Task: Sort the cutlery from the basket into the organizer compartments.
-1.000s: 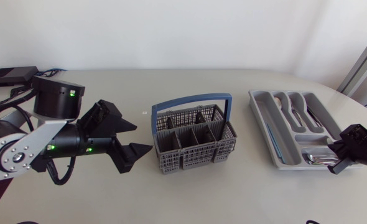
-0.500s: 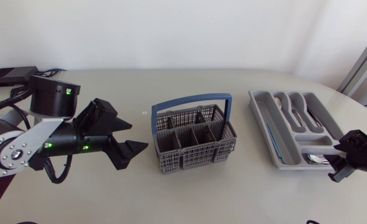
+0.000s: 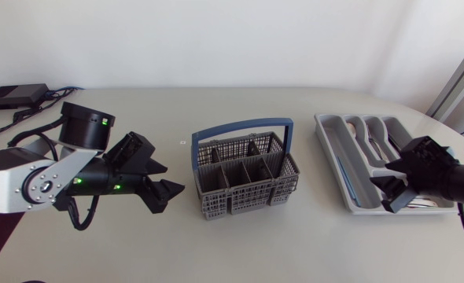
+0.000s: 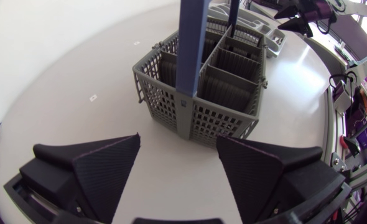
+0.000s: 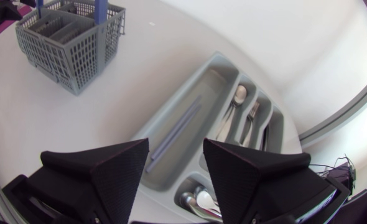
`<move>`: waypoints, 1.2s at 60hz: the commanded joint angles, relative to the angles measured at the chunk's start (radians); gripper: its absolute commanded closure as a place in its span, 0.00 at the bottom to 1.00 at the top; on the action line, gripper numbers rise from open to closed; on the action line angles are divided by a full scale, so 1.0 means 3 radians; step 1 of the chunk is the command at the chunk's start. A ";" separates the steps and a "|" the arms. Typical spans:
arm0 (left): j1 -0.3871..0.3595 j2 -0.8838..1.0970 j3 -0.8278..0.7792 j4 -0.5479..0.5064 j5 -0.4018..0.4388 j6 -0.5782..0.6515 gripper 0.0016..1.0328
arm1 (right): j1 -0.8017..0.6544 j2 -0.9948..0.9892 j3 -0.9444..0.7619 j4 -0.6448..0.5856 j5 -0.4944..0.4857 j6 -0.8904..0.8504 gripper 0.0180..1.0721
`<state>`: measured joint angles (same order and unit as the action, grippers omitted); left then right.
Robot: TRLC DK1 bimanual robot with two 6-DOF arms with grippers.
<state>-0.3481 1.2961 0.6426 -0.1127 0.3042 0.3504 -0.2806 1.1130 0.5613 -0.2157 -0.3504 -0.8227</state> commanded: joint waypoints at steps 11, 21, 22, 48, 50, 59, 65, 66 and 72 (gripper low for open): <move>0.0066 0.0307 0.0139 0.0100 -0.0022 -0.0125 0.65 | 0.0925 0.0135 0.0328 -0.0043 0.0232 0.0958 0.73; 0.0046 0.0527 0.0277 0.0130 -0.0022 -0.0196 0.90 | 0.1211 0.0503 0.0461 0.0100 0.0237 0.1295 0.95; 0.0041 0.0543 0.0292 0.0130 -0.0022 -0.0202 0.90 | 0.1232 0.0534 0.0466 0.0111 0.0237 0.1316 0.95; -0.0220 0.1074 0.0650 0.0151 0.0009 -0.0345 0.97 | 0.1779 0.1250 0.0778 0.0208 0.0242 0.1771 0.95; -0.0220 0.1090 0.0665 0.0166 0.0009 -0.0345 0.97 | 0.1840 0.1286 0.0788 0.0208 0.0278 0.1801 0.95; -0.0062 0.1151 0.0727 0.0238 0.0014 -0.0340 0.97 | 0.2096 0.1368 0.0813 0.0208 0.0401 0.1898 0.95; 0.0107 0.1166 0.0773 0.0238 0.0090 -0.0309 0.97 | 0.2229 0.1393 0.0829 0.0233 0.0457 0.1980 0.95; 0.0148 0.1171 0.0778 0.0238 0.0111 -0.0304 0.97 | 0.2254 0.1403 0.0844 0.0238 0.0467 0.2001 0.95; 0.0291 0.1177 0.0788 0.0248 0.0162 -0.0253 0.97 | 0.2372 0.1455 0.0916 0.0244 0.0554 0.2067 0.95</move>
<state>-0.2943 1.6283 0.8391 -0.0612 0.3134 0.2623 0.3943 1.5188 0.8021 -0.1535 -0.1959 -0.2447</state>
